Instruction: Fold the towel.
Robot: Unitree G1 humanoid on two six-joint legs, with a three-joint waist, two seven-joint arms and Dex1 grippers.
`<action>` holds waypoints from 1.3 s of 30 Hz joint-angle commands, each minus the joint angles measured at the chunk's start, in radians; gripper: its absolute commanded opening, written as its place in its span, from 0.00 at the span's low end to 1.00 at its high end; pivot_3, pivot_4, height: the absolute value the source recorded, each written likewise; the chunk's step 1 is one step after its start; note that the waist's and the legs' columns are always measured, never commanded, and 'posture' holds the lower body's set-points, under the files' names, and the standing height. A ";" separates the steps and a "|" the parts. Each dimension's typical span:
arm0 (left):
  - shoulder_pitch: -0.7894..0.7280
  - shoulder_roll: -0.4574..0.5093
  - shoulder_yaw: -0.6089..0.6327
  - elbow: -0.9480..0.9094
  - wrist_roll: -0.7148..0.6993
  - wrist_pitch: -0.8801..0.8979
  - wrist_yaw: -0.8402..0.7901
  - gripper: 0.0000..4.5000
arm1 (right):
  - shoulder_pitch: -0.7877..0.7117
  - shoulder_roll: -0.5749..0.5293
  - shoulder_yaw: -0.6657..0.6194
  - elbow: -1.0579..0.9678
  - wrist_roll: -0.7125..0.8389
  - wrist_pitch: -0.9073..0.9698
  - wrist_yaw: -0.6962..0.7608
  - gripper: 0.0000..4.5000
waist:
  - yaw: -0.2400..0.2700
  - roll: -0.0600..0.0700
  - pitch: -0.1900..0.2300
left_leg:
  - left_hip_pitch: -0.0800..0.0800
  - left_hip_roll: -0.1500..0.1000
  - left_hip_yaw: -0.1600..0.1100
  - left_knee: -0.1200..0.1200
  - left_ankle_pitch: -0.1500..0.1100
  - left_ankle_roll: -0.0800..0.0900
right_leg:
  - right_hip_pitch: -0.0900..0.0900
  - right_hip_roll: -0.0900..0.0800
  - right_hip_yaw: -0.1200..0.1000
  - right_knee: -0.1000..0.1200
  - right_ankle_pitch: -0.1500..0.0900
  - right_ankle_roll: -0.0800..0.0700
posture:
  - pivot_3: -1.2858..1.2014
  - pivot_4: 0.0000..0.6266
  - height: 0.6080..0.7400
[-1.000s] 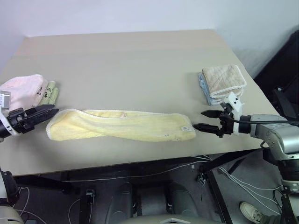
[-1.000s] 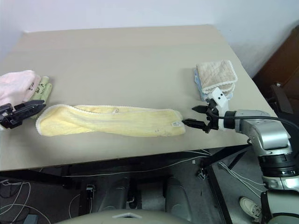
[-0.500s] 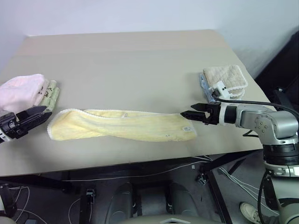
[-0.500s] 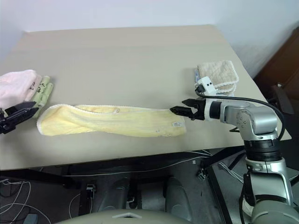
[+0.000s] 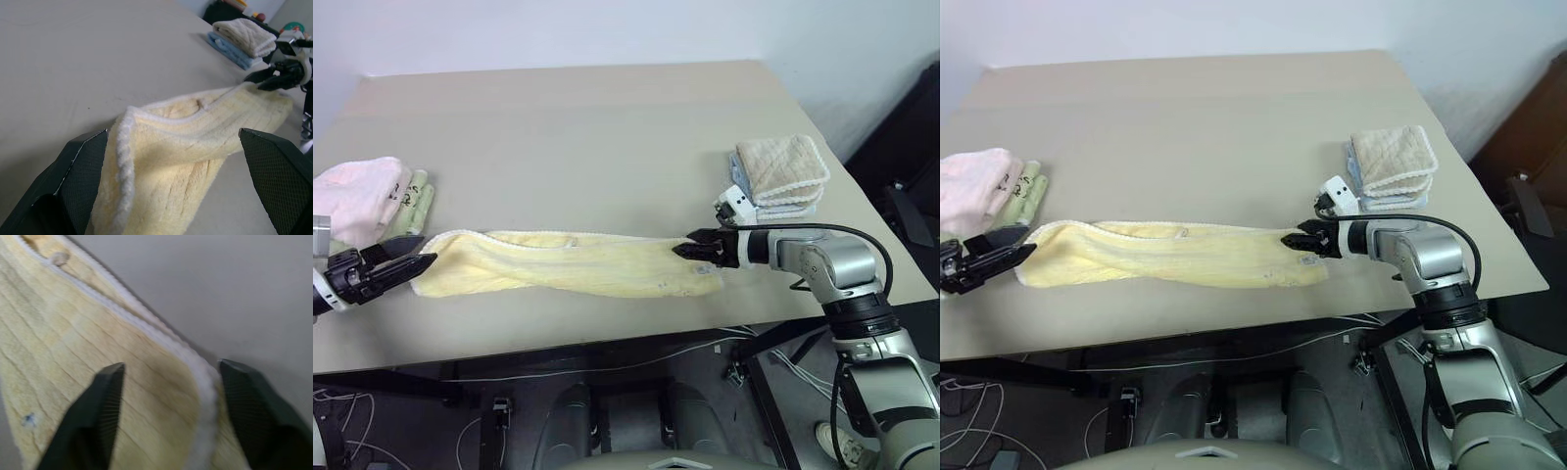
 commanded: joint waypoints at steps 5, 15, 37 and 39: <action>0.037 0.000 0.022 -0.056 -0.018 -0.015 0.009 1.00 | -0.002 -0.004 -0.006 -0.048 -0.030 -0.053 0.018 0.13 | -0.002 0.000 0.000 | 0.000 0.000 0.000 -0.001 0.000 -0.001 | 0.000 -0.001 0.000 -0.001 0.000 0.000 | 0.52 0.24 1.00; 0.050 -0.001 0.020 -0.069 -0.023 -0.020 0.017 1.00 | 0.012 -0.005 -0.039 -0.057 -0.045 -0.068 0.013 0.01 | -0.005 0.000 0.000 | 0.000 0.000 0.000 -0.004 -0.001 -0.001 | -0.001 -0.002 0.001 -0.003 0.000 0.000 | 0.52 0.24 1.00; 0.070 0.010 0.004 -0.118 -0.038 0.050 0.021 1.00 | 0.031 -0.034 -0.069 -0.088 -0.013 0.004 0.029 0.41 | -0.021 0.000 0.000 | 0.000 -0.002 0.006 -0.013 0.002 0.001 | -0.006 -0.004 -0.002 -0.006 0.000 0.000 | 0.52 0.24 1.00; 0.080 0.009 0.006 -0.122 -0.036 0.044 0.024 1.00 | 0.027 -0.033 -0.054 -0.088 -0.014 0.022 0.029 0.56 | -0.022 0.000 0.000 | 0.000 -0.002 0.006 -0.013 0.002 0.001 | -0.006 -0.004 -0.002 -0.005 0.000 0.000 | 0.52 0.24 1.00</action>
